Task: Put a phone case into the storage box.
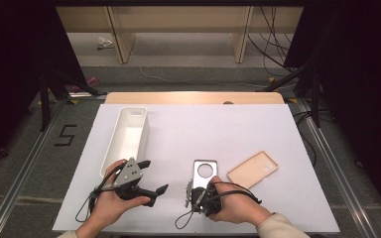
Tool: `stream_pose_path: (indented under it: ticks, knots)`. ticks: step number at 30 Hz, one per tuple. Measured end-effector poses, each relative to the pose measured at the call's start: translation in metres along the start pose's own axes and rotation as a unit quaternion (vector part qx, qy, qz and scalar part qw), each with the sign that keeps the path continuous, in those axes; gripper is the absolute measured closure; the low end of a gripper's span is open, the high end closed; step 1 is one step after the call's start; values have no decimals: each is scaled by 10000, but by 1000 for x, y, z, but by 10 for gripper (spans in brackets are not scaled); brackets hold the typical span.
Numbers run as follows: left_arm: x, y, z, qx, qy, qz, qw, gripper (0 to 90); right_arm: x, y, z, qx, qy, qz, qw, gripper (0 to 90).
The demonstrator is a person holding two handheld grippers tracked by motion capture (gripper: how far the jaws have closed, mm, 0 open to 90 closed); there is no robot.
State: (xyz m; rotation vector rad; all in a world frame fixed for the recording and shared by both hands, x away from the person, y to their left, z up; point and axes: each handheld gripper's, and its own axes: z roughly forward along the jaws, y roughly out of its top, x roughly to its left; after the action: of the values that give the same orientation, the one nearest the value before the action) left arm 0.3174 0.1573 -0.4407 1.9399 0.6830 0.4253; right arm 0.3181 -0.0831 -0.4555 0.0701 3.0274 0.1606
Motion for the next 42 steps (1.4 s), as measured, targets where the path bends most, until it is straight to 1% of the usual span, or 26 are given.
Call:
stream_pose_path:
  ticks: [4, 7, 9, 16, 20, 21, 22, 26, 27, 28, 31, 34, 35, 36, 38, 39, 40, 41, 42]
  knots:
    - [0, 0, 0, 1, -3, 0, 10000, 54, 2, 1, -1, 74, 55, 12, 10000, 833]
    - [0, 0, 0, 2, -7, 0, 10000, 54, 1, 1, -1, 59, 99, -63, 9999, 876]
    - [0, 0, 0, 4, -10, 2, 10000, 54, 2, 1, -1, 44, 127, -30, 9999, 881]
    - [0, 0, 0, -2, -5, 2, 10000, 54, 2, 0, -2, 32, 148, -40, 9999, 890]
    - [0, 0, 0, 0, -6, -1, 10000, 54, 2, -1, -1, -25, 149, -33, 9999, 893]
    - [0, 0, 0, -1, -5, 0, 10000, 54, 1, -1, -2, 17, 162, -57, 9999, 893]
    - [0, 0, 0, -1, -5, 0, 10000, 55, 2, -2, -1, -68, 142, -11, 9999, 893]
    - [0, 0, 0, -5, -1, -10, 10000, 55, 1, -3, -4, -108, 135, -10, 9999, 894]
    - [0, 0, 0, -13, -3, -22, 10000, 57, 0, -4, -7, -190, 159, 24, 9997, 894]
    - [0, 0, 0, -19, 4, -32, 10000, 57, -2, -5, -10, -204, 183, 58, 9996, 894]
    - [1, 0, -1, -50, 18, -67, 10000, 62, -6, -10, -16, -448, 185, 139, 9987, 894]
    - [1, 0, -1, -66, 36, -82, 9999, 65, -11, -16, -24, -787, 166, 308, 9963, 894]
    - [1, 0, -1, -71, 40, -92, 9999, 66, -13, -18, -27, -927, 160, 339, 9950, 895]
    - [1, 0, -2, -74, 42, -99, 9999, 67, -14, -21, -29, -1044, 186, 417, 9935, 895]
    - [1, 0, -2, -83, 42, -111, 9999, 68, -16, -26, -34, -1285, 161, 557, 9900, 895]
    - [1, 0, -2, -83, 42, -111, 9999, 69, -16, -26, -34, -1285, 161, 557, 9900, 895]
    - [2, 0, -1, -89, 48, -113, 9999, 70, -19, -30, -37, -1528, 141, 610, 9863, 896]
    - [2, 1, -1, -94, 47, -126, 9999, 72, -20, -32, -38, -1678, 114, 595, 9840, 895]
    - [2, 1, -1, -104, 41, -162, 9998, 74, -21, -34, -40, -1759, 126, 631, 9823, 895]
